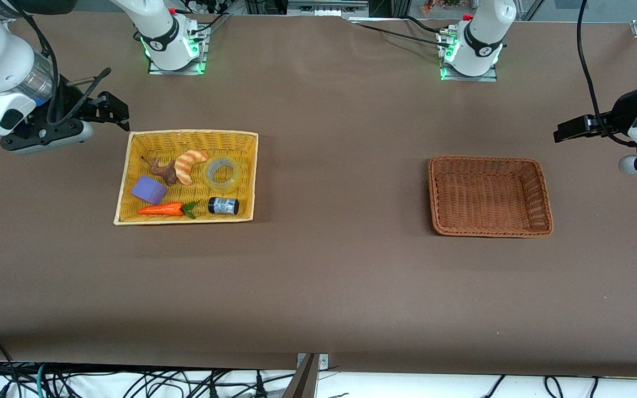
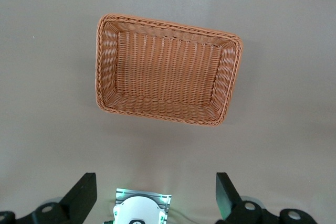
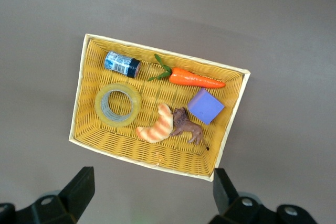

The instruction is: Transfer tape with both arms

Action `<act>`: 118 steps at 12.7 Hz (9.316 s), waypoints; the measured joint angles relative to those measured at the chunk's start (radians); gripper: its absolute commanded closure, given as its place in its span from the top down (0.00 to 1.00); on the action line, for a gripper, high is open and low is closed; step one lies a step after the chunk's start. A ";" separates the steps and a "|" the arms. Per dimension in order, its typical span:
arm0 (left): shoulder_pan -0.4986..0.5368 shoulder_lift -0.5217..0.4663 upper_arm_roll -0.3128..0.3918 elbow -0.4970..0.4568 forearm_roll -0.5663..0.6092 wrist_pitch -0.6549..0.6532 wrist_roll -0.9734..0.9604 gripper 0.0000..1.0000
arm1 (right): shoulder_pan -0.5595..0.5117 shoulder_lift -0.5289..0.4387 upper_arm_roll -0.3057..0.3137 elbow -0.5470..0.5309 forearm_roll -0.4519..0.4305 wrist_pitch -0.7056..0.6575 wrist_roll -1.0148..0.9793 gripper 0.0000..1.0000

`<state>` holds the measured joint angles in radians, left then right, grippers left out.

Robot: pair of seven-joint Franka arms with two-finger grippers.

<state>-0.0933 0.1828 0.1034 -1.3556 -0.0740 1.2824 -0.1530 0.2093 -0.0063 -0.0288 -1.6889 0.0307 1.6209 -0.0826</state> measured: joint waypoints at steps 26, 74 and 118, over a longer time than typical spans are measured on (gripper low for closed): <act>-0.002 0.007 -0.003 0.000 -0.007 0.039 0.002 1.00 | 0.003 0.329 0.181 -0.648 0.001 1.008 0.196 0.18; 0.128 0.305 -0.706 -0.611 0.274 0.972 -0.726 1.00 | -0.012 0.066 0.086 -0.026 0.045 0.037 0.083 1.00; 0.111 0.278 -0.170 -0.550 0.130 0.894 0.407 0.00 | -0.012 0.053 0.028 -0.081 -0.047 0.066 0.012 1.00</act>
<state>0.0182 0.4609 -0.0661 -1.9054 0.0558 2.1766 0.2538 0.1977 0.0470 -0.0013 -1.7702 -0.0168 1.6865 -0.0704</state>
